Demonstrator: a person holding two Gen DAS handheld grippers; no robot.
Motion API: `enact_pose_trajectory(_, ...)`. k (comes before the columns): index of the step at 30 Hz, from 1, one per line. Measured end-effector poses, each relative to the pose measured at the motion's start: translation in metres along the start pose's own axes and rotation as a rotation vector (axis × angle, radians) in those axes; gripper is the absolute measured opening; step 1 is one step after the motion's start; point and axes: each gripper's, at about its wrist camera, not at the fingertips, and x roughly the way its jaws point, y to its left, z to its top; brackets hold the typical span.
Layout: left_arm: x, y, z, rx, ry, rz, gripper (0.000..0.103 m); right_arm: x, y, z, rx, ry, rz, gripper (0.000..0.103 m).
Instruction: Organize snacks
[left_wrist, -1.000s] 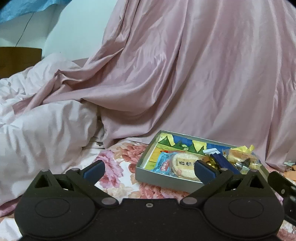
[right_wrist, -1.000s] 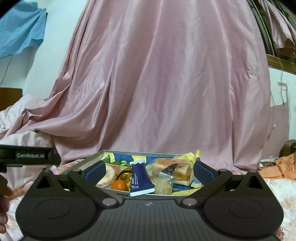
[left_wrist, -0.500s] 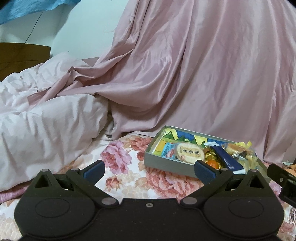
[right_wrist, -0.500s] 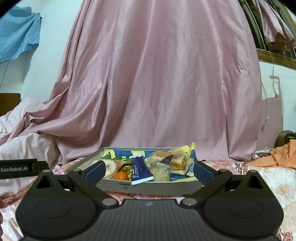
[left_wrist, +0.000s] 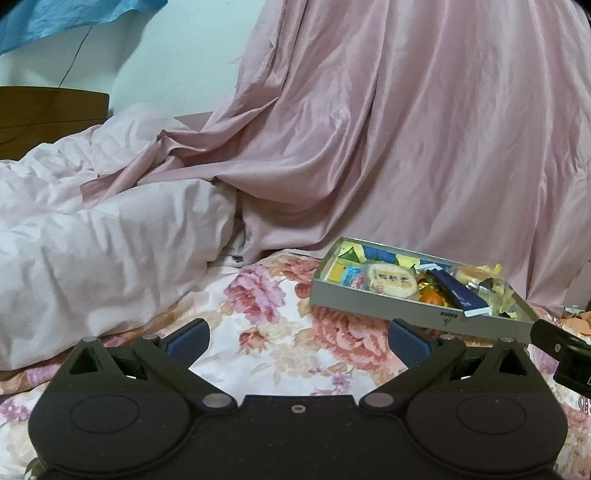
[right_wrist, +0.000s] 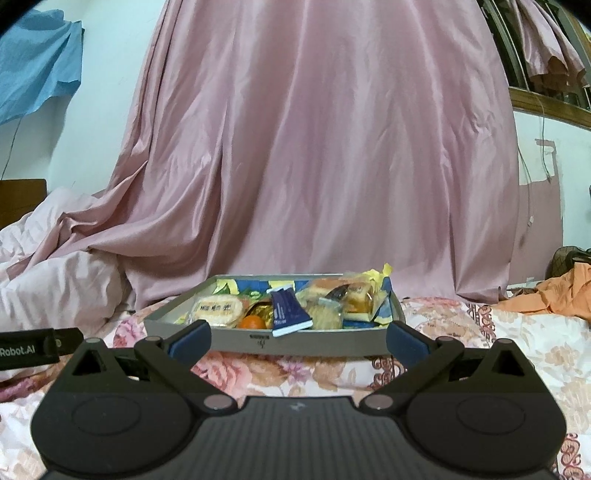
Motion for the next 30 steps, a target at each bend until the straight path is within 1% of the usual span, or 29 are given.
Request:
enact_pose_trajectory(7, -0.013, 0.018, -0.011, -0.024, 0.009, 0.008, 0.102, -0.015, 0.009, -0.007, -0.027, 0.003, 0.004, 0.103)
enact_pose_trajectory(19, -0.026, 0.029, -0.023, 0.006, 0.001, -0.014, 0.102, -0.033, 0.029, -0.020, -0.047, 0.041, 0.013, 0.103)
enact_pose_trajectory(26, -0.031, 0.040, -0.032, 0.029, 0.004, -0.032, 0.102, -0.045, 0.035, -0.024, -0.031, 0.036, -0.011, 0.103)
enact_pose_trajectory(30, -0.027, 0.045, -0.035, 0.023, 0.012, -0.032, 0.102, -0.048, 0.037, -0.027, -0.025, 0.038, -0.028, 0.103)
